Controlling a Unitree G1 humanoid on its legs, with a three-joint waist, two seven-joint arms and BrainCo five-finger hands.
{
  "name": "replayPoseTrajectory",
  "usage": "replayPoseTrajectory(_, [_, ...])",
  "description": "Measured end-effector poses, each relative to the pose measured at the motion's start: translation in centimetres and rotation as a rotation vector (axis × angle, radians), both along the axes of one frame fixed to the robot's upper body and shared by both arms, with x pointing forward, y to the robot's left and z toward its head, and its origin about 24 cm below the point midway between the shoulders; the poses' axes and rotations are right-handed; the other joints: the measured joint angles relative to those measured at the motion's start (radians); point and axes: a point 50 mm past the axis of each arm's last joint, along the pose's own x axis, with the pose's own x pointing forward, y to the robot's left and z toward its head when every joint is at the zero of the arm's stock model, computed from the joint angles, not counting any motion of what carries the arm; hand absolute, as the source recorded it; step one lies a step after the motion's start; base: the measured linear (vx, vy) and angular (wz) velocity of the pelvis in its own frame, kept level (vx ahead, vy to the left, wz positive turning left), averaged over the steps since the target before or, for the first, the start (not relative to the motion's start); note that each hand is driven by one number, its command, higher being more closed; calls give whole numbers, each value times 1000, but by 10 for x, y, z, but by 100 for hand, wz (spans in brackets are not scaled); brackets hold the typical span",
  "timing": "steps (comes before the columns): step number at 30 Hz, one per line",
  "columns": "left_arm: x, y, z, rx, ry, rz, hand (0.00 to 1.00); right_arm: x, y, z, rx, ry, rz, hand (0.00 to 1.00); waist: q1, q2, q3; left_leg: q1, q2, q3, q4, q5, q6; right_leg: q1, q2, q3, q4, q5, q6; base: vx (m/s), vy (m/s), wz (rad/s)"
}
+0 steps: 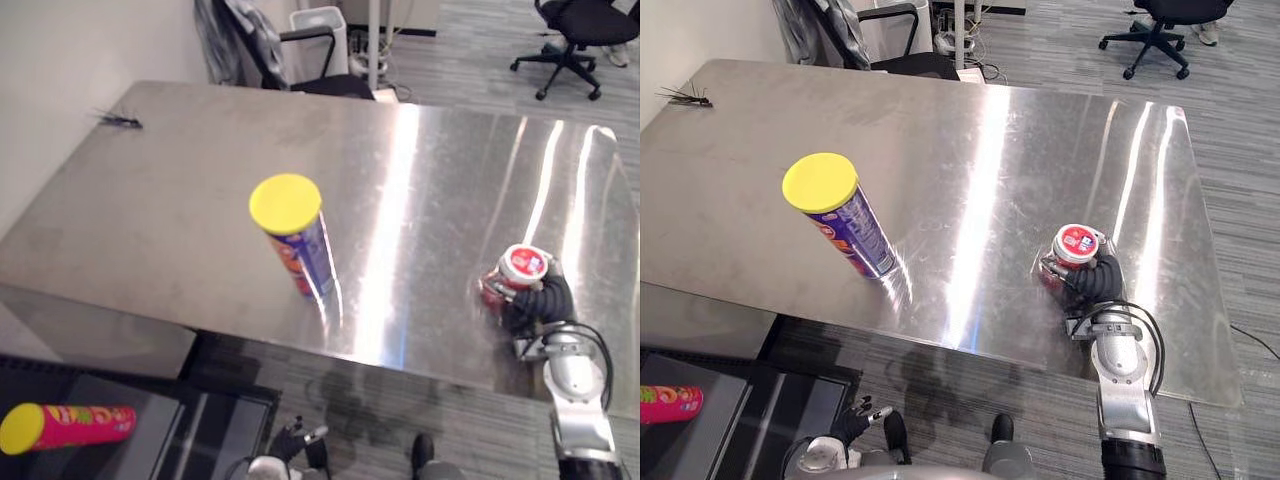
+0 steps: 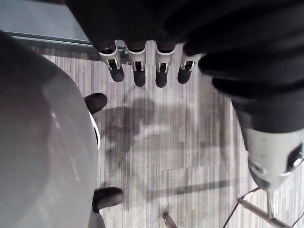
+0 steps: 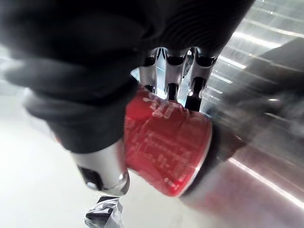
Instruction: Put the gum and the chips on the shelf.
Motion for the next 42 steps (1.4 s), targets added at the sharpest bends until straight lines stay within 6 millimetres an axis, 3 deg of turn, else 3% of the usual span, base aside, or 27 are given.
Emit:
replayPoseTrajectory(10, [0, 0, 0, 1, -1, 0, 0, 1, 0, -3, 0, 11, 11, 100, 2, -4, 2, 17, 0, 0, 3, 0, 0, 16, 0, 0, 0, 0, 0, 0, 0, 0])
replayPoseTrajectory(13, [1, 1, 0, 3, -2, -1, 0, 0, 9, -4, -23, 36, 70, 100, 7, -7, 3, 31, 1, 2, 2, 0, 0, 29, 1, 1, 1, 0, 0, 0, 0, 0])
replayPoseTrajectory(19, [2, 3, 1, 7, -2, 2, 0, -20, 59, 18, -46, -25, 419, 100, 21, -22, -6, 45, 4, -4, 5, 6, 1, 42, 1, 2, 10, 1, -2, -6, -1, 2])
replayPoseTrajectory(23, [-4, 8, -2, 13, 19, 25, 0, -34, 86, 15, -5, -5, 598, 100, 22, -42, -34, 55, 4, -9, 4, 8, 2, 56, 0, 1, 10, 1, -2, -24, 0, 4])
replayPoseTrajectory(25, [-7, 11, -2, 16, 27, 41, 0, -42, 104, 6, 46, 41, 702, 100, 22, -54, -51, 57, 4, -12, 3, 12, 4, 56, 0, 1, 14, 1, -2, -36, -1, 3])
replayPoseTrajectory(30, [-12, 15, -5, 16, 54, 95, 0, -61, 130, -23, 137, 186, 823, 100, 23, -55, -65, 93, 3, -16, 0, 15, 3, 92, -1, -2, 17, 0, -1, -41, 1, 3])
replayPoseTrajectory(36, [-15, 15, -7, 15, 70, 121, 0, -84, 128, -75, 247, 435, 740, 100, 21, -51, -76, 93, 5, -24, 0, 25, 5, 94, 0, -5, 20, 1, -1, -42, 1, 4])
replayPoseTrajectory(42, [-18, 15, -8, 15, 81, 123, 0, -91, 126, -84, 265, 501, 732, 100, 21, -49, -90, 93, 4, -32, 0, 27, 6, 101, 0, -13, 16, 1, -1, 9, 0, 3])
